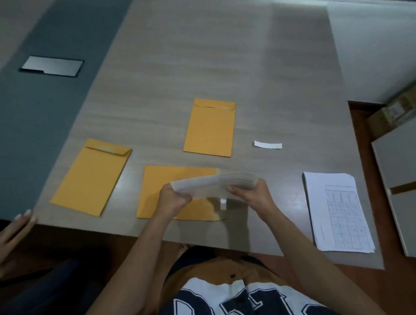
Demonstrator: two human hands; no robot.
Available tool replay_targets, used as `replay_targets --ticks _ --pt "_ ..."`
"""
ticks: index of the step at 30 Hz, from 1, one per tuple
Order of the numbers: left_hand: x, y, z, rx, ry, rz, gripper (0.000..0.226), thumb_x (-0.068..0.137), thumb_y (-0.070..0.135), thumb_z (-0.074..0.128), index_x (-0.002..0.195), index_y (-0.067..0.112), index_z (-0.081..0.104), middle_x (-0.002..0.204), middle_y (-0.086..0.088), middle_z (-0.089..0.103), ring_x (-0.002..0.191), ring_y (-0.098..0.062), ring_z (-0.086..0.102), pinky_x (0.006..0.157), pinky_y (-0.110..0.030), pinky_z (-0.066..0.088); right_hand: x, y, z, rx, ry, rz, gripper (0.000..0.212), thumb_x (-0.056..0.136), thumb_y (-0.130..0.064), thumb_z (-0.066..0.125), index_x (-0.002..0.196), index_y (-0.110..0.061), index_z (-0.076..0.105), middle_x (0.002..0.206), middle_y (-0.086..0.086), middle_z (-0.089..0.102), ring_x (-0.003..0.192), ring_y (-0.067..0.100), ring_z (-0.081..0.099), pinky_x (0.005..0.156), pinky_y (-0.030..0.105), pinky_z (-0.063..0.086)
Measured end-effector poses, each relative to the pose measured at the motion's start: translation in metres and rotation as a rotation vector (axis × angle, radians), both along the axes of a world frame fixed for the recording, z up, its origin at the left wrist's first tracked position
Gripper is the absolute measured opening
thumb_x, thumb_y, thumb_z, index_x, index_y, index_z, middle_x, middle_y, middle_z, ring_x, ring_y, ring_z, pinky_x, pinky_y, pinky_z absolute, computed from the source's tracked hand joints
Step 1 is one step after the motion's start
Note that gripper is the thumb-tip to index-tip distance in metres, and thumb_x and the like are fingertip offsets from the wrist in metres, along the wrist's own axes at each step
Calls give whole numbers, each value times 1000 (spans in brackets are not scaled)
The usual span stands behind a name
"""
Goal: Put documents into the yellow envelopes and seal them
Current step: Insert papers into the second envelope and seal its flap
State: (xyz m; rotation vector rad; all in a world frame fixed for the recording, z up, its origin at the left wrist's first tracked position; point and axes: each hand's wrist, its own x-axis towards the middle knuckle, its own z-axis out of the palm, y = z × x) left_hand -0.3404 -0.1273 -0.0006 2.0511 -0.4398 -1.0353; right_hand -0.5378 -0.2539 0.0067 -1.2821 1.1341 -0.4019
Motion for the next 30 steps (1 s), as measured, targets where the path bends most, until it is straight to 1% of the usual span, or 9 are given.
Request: replay_targets --ticks 3,6,9,11,12,15,18,27,30 --pt "4 -2 -3 -6 -38 -33 33 76 -3 74 107 6 66 100 -8 67 94 -25 63 77 -35 55 1 -2 -1 -17 69 -1 30 75 -15 83 103 -10 74 100 3 75 89 13 72 80 32 59" --pt "3 -7 -4 -43 -138 -92 35 77 3 73 107 16 61 100 4 62 96 -17 60 75 -20 49 -7 -11 5 -61 121 -15 31 78 -14 81 107 -8 72 102 5 74 82 15 72 67 27 59" --pt "-5 -11 -11 42 -431 -185 51 79 22 74 126 17 55 120 2 50 114 -15 47 90 -23 39 -25 -20 13 -94 189 -70 30 78 -14 80 107 -10 72 101 3 73 81 8 70 64 24 58" --pt "-15 -14 -17 156 -597 -304 65 77 39 72 134 16 48 131 -4 43 123 -22 37 99 -31 34 -38 -23 15 -100 244 -105 32 77 -16 81 107 -11 71 102 3 72 80 7 69 64 23 57" --pt "-20 -17 -18 253 -621 -357 77 74 51 70 137 17 43 139 -8 37 128 -26 31 104 -38 31 -44 -23 16 -104 275 -112 33 77 -17 81 108 -11 70 103 2 71 79 8 68 62 22 56" --pt "-35 -26 -18 533 -571 -466 118 51 86 58 143 23 19 154 -12 7 140 -41 8 105 -66 20 -57 -21 20 -130 352 -117 36 80 -19 79 112 -10 67 107 2 69 75 5 63 56 15 52" --pt "-41 -30 -19 544 -502 -489 126 54 81 62 149 21 8 158 -13 -9 142 -47 -6 105 -74 15 -65 -21 22 -179 413 -99 40 81 -22 77 118 -10 67 115 5 69 84 12 63 61 17 51" --pt "-35 -28 -28 541 -502 -505 131 53 84 62 151 19 5 159 -11 -15 144 -45 -14 106 -75 10 -77 -25 29 -159 502 45 41 82 -20 77 120 -9 65 120 7 68 85 15 61 59 15 48" --pt "-34 -28 -29 541 -494 -514 128 57 80 62 152 19 2 159 -11 -18 144 -44 -16 107 -74 9 -76 -25 26 -116 505 98 42 81 -21 78 120 -12 65 121 5 68 86 15 63 65 20 53"
